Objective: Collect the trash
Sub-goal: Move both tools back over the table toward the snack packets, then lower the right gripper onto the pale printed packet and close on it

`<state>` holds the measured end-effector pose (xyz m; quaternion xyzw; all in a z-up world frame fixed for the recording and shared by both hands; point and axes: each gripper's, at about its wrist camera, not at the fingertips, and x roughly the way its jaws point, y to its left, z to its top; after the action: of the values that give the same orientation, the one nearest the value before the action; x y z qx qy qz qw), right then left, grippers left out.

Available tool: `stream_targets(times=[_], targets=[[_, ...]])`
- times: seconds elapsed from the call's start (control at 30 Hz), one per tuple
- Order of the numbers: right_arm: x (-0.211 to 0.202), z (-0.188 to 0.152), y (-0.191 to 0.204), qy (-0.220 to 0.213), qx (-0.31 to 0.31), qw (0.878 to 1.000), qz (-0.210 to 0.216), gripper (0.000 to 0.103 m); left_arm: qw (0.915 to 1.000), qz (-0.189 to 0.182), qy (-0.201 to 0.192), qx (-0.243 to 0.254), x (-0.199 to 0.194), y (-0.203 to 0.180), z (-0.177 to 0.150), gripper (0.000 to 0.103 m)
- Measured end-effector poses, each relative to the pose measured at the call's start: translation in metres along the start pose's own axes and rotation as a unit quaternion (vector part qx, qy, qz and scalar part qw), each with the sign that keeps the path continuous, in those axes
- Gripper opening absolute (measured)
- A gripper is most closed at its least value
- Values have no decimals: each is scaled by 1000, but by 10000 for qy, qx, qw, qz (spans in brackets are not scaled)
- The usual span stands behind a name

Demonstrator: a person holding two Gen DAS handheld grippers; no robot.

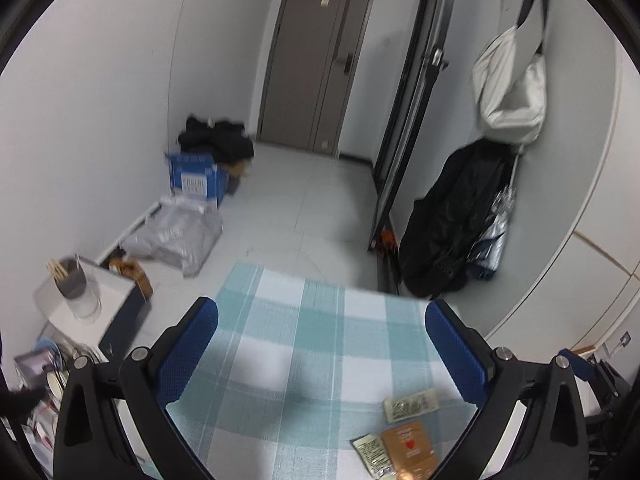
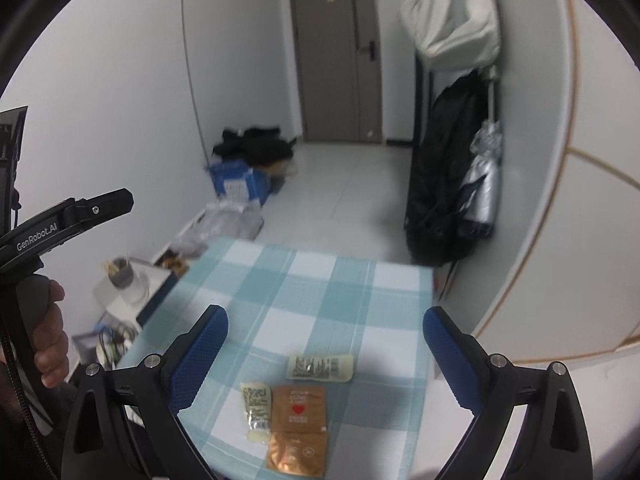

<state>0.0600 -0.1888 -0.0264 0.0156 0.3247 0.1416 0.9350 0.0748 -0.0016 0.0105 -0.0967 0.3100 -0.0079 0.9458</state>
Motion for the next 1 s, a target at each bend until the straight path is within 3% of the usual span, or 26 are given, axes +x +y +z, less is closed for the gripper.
stream_targets(times=[0.27,0.4,0.7,1.0], targets=[[80,-14,-4,1145,-357,9928,76,97,9953,-237,885,-324,37,16,-14,102],[116,-27,0,1628,-593,9847,188,97,9933,-142,1063,-425,42,27,-14,102],[165,-55,-2,2276,-391,9727,225,95,9926,-40,1098,-514,49,43,-10,102],[177,-59,11,2384,-725,9684,-133,91,9907,-66,1272,-484,57,52,-13,102]])
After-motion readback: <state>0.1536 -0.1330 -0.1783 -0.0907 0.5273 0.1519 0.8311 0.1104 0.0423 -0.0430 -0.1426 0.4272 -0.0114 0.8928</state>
